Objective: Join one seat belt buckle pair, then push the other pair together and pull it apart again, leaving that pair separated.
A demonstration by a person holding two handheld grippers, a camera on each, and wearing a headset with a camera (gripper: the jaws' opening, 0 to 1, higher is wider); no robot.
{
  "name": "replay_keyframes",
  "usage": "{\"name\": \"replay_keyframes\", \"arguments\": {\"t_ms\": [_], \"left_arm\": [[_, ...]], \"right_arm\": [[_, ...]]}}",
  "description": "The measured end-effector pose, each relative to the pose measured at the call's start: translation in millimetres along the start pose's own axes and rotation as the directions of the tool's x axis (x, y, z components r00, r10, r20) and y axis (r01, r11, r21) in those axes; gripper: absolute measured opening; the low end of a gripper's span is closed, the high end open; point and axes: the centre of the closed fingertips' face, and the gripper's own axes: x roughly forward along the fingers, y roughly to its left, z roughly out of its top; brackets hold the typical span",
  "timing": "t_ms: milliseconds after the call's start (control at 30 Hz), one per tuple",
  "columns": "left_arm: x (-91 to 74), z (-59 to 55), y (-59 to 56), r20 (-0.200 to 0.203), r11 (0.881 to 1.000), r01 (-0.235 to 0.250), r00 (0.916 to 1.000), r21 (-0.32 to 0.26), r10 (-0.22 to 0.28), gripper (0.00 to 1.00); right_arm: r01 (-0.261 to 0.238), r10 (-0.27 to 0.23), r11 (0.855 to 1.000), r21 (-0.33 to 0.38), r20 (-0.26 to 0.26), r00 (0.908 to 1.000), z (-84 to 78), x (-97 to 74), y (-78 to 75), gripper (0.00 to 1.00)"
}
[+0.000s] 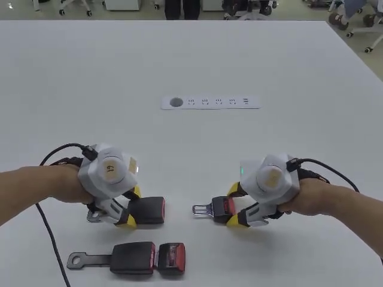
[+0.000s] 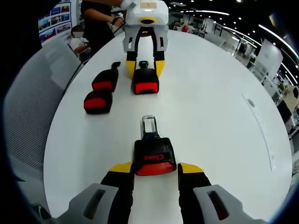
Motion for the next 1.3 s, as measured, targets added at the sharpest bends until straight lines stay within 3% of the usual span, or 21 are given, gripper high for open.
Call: {"name": "replay_keyframes", "arguments": {"t_ms": [67, 167, 400, 533, 667, 767, 967, 1167, 1267, 1300], "left_arm": [[-0.3, 1.3, -0.6, -0.003, 1.000, -0.002, 1.0000, -0.002, 0.002, 0.33], [-1.7, -0.9, 8.2, -0.012, 0.999, -0.030, 0.9995, -0.019, 0.030, 0.39], [-3.2, -9.5, 9.0, -0.035, 0.999, -0.029, 0.9990, -0.026, 0.028, 0.42], [-12.8, -13.2, 7.7, -0.010, 0.997, -0.047, 0.9989, -0.069, 0.046, 0.43], [-18.8, -25.3, 6.5, 0.005, 0.993, -0.064, 0.9979, -0.101, 0.065, 0.44], [-25.9, -28.2, -1.0, 0.026, 0.988, -0.070, 0.9969, -0.136, 0.074, 0.45], [-33.4, -54.9, -9.5, 0.057, 0.975, -0.086, 0.9934, -0.204, 0.099, 0.49], [-47.5, -62.9, -25.7, 0.117, 0.951, -0.109, 0.9820, -0.288, 0.148, 0.51], [-51.2, -72.2, -30.3, 0.135, 0.941, -0.125, 0.9753, -0.316, 0.175, 0.52], [-55.5, -69.8, -35.3, 0.147, 0.937, -0.130, 0.9716, -0.325, 0.186, 0.53]], "right_arm": [[0.007, -0.007, 1.000, -0.006, -0.001, 1.0000, -0.5, 0.6, -2.1, 0.36], [0.024, -0.024, 1.000, -0.006, -0.002, 0.9997, -0.5, 0.1, -5.0, 0.40], [0.040, -0.040, 0.999, 0.004, -0.018, 0.9990, -5.3, -3.7, -4.4, 0.48], [0.052, -0.052, 0.999, 0.012, -0.016, 0.9985, -9.9, -9.8, -0.3, 0.50], [0.073, -0.073, 0.997, 0.021, -0.012, 0.9973, -14.2, -15.9, 0.3, 0.52], [0.082, -0.082, 0.996, 0.024, -0.008, 0.9966, -19.2, -19.8, 1.6, 0.55], [0.104, -0.104, 0.994, 0.020, -0.002, 0.9946, -29.5, -31.9, 7.8, 0.59], [0.133, -0.136, 0.988, 0.082, 0.032, 0.9903, -34.9, -44.9, 16.7, 0.61], [0.145, -0.150, 0.984, 0.105, 0.040, 0.9878, -38.7, -50.2, 23.4, 0.62], [0.151, -0.156, 0.982, 0.112, 0.043, 0.9868, -38.4, -52.6, 26.2, 0.63]]}}
